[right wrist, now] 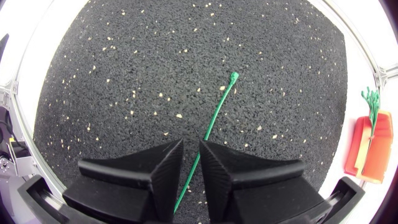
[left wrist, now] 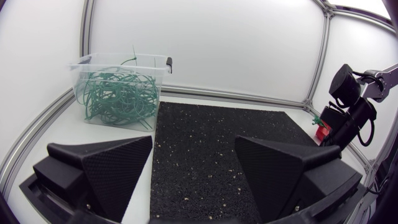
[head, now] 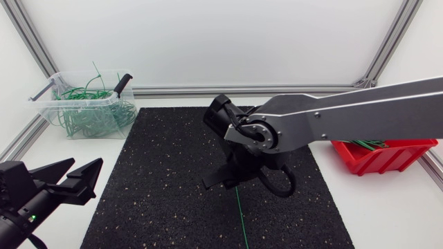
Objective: Take a green cable tie from the red box, thread the tail through the head to close it, then place it in the transparent bin on the left.
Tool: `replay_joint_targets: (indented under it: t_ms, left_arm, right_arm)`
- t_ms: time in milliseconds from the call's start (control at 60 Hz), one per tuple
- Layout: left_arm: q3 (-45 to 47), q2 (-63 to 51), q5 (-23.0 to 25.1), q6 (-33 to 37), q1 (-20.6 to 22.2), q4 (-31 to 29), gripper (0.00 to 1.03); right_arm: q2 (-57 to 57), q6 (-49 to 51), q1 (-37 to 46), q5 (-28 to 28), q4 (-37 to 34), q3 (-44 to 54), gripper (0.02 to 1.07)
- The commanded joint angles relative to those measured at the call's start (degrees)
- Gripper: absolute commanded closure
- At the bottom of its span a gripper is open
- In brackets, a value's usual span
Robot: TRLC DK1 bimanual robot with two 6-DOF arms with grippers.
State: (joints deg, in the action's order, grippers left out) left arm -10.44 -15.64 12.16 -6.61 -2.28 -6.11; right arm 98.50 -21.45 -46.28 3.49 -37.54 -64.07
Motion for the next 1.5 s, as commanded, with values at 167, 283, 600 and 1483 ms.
replay_joint_targets:
  t_ms: [167,283,600,1483]
  left_arm:
    - [-5.2,-6.2,2.8,-1.1,3.3,-2.2,0.11]
    - [-7.7,-9.5,4.0,-1.8,5.1,-3.3,0.11]
    - [-15.0,-19.8,6.8,-4.2,10.4,-5.6,0.11]
    - [-17.0,-28.8,5.1,-5.7,16.2,-2.4,0.11]
  right_arm:
    - [1.7,-2.5,2.2,0.5,-0.6,2.0,0.8]
    - [3.0,-3.4,2.5,0.6,-0.7,1.8,0.8]
    - [7.0,-4.0,2.4,0.2,-1.3,0.5,0.8]
    - [10.8,-3.6,-1.1,-2.7,-1.0,-1.1,1.01]
